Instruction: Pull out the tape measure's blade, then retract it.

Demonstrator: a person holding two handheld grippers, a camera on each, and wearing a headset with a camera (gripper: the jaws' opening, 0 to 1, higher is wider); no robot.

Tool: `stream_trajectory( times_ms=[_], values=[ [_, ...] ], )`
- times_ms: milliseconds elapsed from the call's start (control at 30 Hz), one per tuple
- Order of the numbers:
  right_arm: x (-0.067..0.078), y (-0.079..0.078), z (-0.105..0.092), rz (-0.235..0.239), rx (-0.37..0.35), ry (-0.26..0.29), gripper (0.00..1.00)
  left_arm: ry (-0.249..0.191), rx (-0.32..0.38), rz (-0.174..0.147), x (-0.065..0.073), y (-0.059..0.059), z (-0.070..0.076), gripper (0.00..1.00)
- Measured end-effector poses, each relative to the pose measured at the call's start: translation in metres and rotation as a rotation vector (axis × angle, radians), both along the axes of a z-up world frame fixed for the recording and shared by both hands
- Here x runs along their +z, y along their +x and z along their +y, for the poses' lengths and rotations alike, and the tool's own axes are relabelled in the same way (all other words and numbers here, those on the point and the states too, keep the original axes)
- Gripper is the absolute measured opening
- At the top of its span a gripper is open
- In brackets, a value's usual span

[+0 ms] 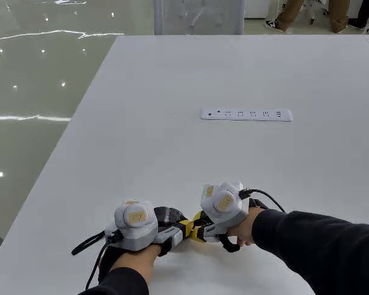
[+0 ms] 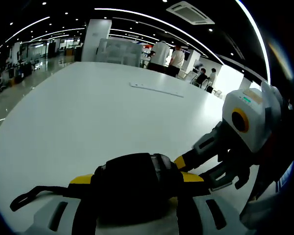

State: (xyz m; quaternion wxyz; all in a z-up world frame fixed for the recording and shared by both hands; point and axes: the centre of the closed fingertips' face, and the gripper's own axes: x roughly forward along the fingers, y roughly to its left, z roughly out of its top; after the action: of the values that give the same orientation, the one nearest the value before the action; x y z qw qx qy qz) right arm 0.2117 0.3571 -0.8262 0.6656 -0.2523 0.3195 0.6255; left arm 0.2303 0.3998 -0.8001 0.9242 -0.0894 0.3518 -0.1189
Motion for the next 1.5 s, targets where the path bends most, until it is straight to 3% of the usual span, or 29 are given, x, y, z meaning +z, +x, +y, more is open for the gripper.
stream_trajectory(
  times_ms=[467, 567, 767, 867, 933, 1033, 1100, 1133, 1167, 1200, 1233, 1267, 1300, 1333, 1367, 1500],
  values=[
    [0.000, -0.002, 0.000, -0.023, -0.001, -0.012, 0.13, -0.003, -0.003, -0.004, 0.001, 0.000, 0.000, 0.62],
    [0.000, -0.002, 0.000, -0.007, -0.024, -0.022, 0.13, -0.005, -0.015, -0.006, 0.001, 0.000, 0.000, 0.63],
    [0.001, -0.005, 0.000, -0.004, -0.040, -0.031, 0.18, -0.005, -0.063, -0.010, 0.001, -0.002, -0.002, 0.64],
    [0.003, -0.006, -0.003, 0.009, -0.064, -0.030, 0.27, -0.012, -0.082, -0.010, 0.003, -0.003, 0.000, 0.64],
    [0.007, -0.003, -0.009, -0.001, -0.080, -0.028, 0.29, -0.038, -0.108, -0.028, 0.009, -0.002, -0.001, 0.69],
    [0.014, 0.000, -0.018, -0.002, -0.119, -0.008, 0.30, -0.099, -0.190, -0.063, 0.020, -0.003, -0.008, 0.89],
    [0.019, -0.001, -0.026, 0.010, -0.151, -0.003, 0.32, -0.094, -0.192, -0.111, 0.030, 0.002, 0.000, 1.00],
    [0.022, -0.002, -0.029, 0.011, -0.160, 0.003, 0.33, -0.099, -0.192, -0.107, 0.031, 0.000, 0.004, 1.00],
    [0.026, -0.003, -0.031, 0.005, -0.168, 0.017, 0.34, -0.123, -0.205, -0.125, 0.036, 0.001, 0.004, 1.00],
    [0.032, -0.003, -0.035, -0.006, -0.182, 0.040, 0.36, -0.159, -0.227, -0.119, 0.042, -0.002, 0.002, 1.00],
    [0.035, -0.005, -0.038, -0.008, -0.188, 0.042, 0.37, -0.167, -0.249, -0.109, 0.043, -0.005, 0.002, 1.00],
    [0.040, -0.005, -0.043, -0.017, -0.201, 0.053, 0.39, -0.145, -0.282, -0.121, 0.045, -0.006, 0.004, 1.00],
    [0.043, -0.005, -0.046, -0.026, -0.210, 0.063, 0.40, -0.134, -0.310, -0.165, 0.051, -0.005, 0.004, 1.00],
    [0.046, -0.006, -0.050, -0.035, -0.217, 0.070, 0.41, -0.132, -0.327, -0.178, 0.054, -0.007, 0.004, 1.00],
    [0.050, -0.007, -0.056, -0.046, -0.227, 0.076, 0.41, -0.142, -0.342, -0.171, 0.056, -0.010, 0.005, 1.00],
    [0.062, -0.010, -0.078, -0.091, -0.263, 0.085, 0.45, -0.103, -0.395, -0.168, 0.056, -0.017, 0.015, 1.00]
  ],
)
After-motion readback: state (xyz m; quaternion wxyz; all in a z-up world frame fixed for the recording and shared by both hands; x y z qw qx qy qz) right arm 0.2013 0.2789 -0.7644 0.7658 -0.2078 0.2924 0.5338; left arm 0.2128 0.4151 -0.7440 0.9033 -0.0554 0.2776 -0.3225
